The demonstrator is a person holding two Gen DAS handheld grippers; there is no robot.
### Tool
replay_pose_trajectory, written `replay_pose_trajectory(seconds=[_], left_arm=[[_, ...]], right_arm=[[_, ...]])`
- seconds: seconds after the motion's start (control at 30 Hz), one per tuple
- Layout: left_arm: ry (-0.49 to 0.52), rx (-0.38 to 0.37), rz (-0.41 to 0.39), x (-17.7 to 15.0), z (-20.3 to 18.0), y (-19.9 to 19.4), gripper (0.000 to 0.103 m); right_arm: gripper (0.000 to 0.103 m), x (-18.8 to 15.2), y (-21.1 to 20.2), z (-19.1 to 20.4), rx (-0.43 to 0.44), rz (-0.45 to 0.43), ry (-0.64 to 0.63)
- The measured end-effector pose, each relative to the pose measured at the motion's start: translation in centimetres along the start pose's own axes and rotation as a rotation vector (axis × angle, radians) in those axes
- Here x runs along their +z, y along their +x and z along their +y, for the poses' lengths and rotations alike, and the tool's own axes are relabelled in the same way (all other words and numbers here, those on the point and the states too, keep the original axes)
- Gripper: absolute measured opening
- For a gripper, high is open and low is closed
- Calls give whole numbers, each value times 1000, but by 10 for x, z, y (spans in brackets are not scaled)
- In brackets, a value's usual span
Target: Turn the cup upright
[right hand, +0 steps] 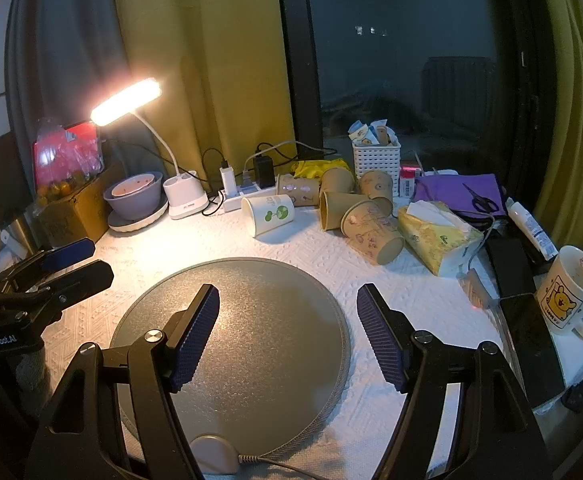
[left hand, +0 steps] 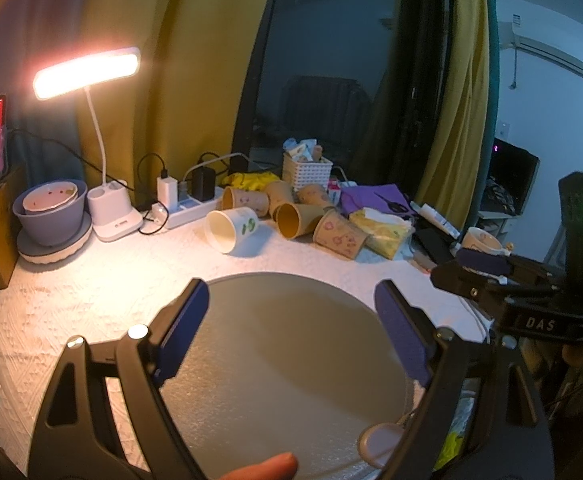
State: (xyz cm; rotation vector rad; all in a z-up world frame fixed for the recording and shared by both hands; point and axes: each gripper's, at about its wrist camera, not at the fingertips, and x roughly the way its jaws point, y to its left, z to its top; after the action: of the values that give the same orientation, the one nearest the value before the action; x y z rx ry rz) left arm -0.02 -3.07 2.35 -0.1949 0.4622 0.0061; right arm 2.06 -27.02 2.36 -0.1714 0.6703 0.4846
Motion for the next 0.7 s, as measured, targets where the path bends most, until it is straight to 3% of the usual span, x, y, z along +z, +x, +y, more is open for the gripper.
replay_pose_trajectory(seconds=[0.7], left_arm=[[25,7,1,-1,-5,0,86]], right_arm=[[74,0,0,0,1,-3,0]])
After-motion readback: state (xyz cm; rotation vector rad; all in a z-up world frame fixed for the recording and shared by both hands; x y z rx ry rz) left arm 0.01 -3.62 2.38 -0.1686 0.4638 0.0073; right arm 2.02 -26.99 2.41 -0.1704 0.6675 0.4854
